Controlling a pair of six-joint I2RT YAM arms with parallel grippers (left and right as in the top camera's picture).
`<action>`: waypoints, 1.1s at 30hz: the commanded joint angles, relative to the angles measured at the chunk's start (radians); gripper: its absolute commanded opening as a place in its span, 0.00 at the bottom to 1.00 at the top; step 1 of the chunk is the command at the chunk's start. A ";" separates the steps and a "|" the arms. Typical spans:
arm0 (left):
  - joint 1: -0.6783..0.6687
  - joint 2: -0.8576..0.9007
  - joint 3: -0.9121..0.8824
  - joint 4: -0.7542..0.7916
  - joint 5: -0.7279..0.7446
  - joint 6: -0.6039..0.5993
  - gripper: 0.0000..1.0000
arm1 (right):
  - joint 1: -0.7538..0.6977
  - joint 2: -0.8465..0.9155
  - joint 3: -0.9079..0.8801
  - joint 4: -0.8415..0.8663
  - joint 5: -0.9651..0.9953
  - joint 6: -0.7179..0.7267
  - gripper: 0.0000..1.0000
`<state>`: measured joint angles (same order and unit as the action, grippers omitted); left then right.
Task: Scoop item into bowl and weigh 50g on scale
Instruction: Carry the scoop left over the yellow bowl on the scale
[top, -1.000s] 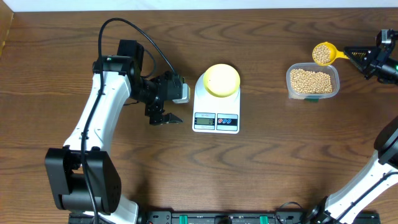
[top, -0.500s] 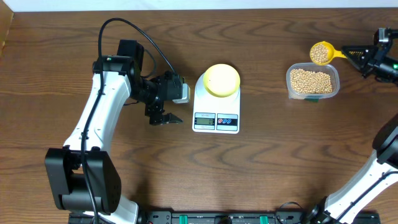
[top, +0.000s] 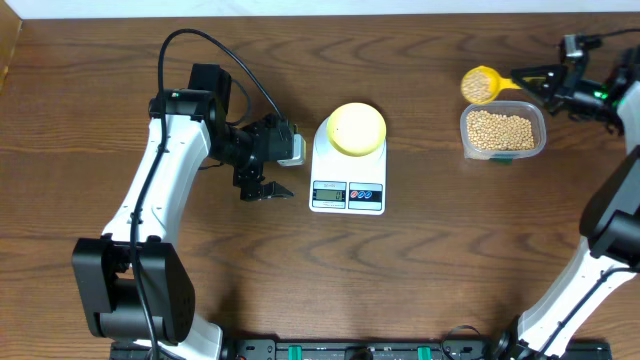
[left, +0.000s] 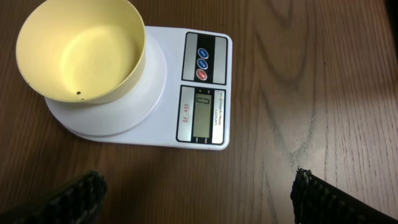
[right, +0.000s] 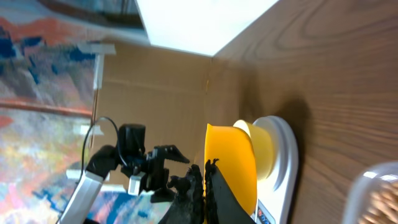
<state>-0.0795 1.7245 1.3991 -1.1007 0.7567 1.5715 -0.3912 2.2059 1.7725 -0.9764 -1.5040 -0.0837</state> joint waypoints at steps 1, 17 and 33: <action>0.001 0.000 -0.008 -0.008 0.005 0.010 0.98 | 0.053 0.005 -0.004 0.005 -0.043 0.005 0.01; 0.001 0.000 -0.008 -0.008 0.005 0.010 0.97 | 0.263 0.005 -0.004 0.159 -0.014 0.132 0.01; 0.001 0.000 -0.008 -0.008 0.005 0.010 0.98 | 0.418 0.005 -0.004 0.269 0.171 0.184 0.01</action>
<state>-0.0795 1.7245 1.3991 -1.1004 0.7567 1.5715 -0.0071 2.2059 1.7721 -0.7235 -1.3693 0.0875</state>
